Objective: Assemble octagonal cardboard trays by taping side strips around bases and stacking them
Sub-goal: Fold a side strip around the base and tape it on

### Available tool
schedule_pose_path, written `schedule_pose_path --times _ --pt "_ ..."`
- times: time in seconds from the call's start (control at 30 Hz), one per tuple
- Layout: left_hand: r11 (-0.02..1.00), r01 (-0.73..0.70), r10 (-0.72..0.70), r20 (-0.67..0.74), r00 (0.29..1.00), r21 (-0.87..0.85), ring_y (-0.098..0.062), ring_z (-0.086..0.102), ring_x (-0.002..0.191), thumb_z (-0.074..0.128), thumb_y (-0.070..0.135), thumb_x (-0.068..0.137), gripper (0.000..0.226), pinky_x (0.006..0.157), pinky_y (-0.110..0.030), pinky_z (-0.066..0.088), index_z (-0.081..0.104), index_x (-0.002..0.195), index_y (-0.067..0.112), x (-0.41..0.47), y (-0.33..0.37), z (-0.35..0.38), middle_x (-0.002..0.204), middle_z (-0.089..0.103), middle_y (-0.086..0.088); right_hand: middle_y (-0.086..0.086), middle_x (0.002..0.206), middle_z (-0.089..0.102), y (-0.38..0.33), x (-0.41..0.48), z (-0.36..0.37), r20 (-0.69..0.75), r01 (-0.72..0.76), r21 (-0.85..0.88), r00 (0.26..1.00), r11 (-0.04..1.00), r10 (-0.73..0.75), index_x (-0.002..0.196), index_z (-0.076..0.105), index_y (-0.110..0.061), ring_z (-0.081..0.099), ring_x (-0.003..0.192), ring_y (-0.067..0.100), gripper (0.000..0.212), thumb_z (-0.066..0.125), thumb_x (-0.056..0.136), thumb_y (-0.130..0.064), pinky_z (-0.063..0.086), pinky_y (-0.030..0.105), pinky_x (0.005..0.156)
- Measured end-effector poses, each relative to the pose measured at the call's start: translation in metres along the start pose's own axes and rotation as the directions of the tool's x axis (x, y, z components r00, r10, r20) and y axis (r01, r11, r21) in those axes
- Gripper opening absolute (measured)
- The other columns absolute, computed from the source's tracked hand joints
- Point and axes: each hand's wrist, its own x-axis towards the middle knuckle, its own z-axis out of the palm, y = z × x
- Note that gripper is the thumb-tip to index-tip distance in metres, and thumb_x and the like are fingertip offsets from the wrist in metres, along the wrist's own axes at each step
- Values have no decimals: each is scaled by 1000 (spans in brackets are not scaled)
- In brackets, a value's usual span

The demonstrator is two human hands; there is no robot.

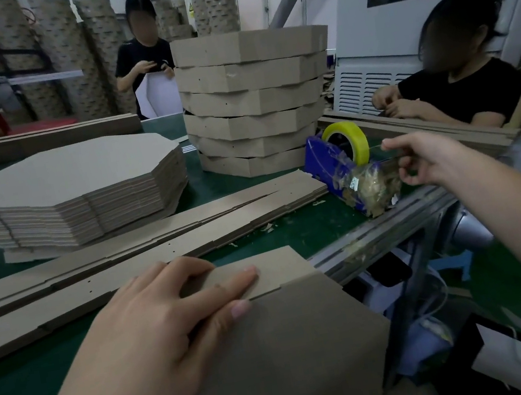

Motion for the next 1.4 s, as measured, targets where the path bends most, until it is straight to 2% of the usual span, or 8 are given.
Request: schedule_pose_path --times 0.33,0.4,0.5,0.67,0.77,0.9,1.17,1.4 --pt "998 -8 7 -19 1000 -58 -13 62 89 35 55 92 39 62 -29 51 63 118 46 -1 -7 4 102 62 16 0 49 44 55 -27 -8 -25 240 614 958 752 -286 52 45 -12 43 53 12 38 42 87 3 46 30 83" --pt "998 -18 16 -26 1000 -68 -12 62 90 35 55 92 39 63 -30 52 64 117 45 0 -7 4 103 61 17 1 50 44 64 -28 -10 -66 285 488 955 825 -290 56 48 -7 43 54 13 33 46 87 5 46 33 87" --pt "996 -17 13 -36 999 -90 -9 62 89 36 57 91 36 63 -30 53 66 105 42 0 -7 4 102 60 21 13 63 49 68 -31 -16 -194 258 -121 941 959 -278 71 65 3 48 62 19 17 64 85 -6 44 38 83" --pt "990 -17 15 -17 1000 -139 -10 63 92 38 55 91 35 69 -38 55 68 101 39 0 -6 0 103 62 20 16 98 68 58 -70 -14 -229 232 -571 876 787 -425 83 74 -2 59 88 26 19 68 87 -20 45 39 84" --pt "983 -25 28 14 1000 -184 -12 61 97 38 52 91 36 76 -42 53 68 106 38 0 -7 -2 108 62 20 3 103 63 44 -125 16 -110 415 -483 844 771 -524 74 71 -21 56 103 20 10 72 83 -22 40 38 89" --pt "980 -18 25 33 999 -198 -12 60 100 38 49 92 37 78 -41 52 67 110 38 -1 -8 -6 111 60 21 -13 61 64 38 -222 61 198 550 -42 823 834 -533 75 75 -24 56 56 -3 13 76 72 -36 40 21 62" --pt "981 -5 16 54 998 -195 -13 58 101 39 47 91 35 79 -42 50 67 109 36 -5 -6 -8 113 61 16 -3 35 28 84 -296 128 355 12 419 918 908 -176 59 73 -7 18 29 5 32 83 37 -28 12 11 35" --pt "985 1 9 57 998 -175 -15 59 103 38 46 91 38 79 -43 50 67 112 33 -7 -5 -8 114 61 14 0 34 25 89 -298 144 202 -47 473 978 880 -57 53 70 -6 16 27 6 37 76 38 -40 11 10 35"
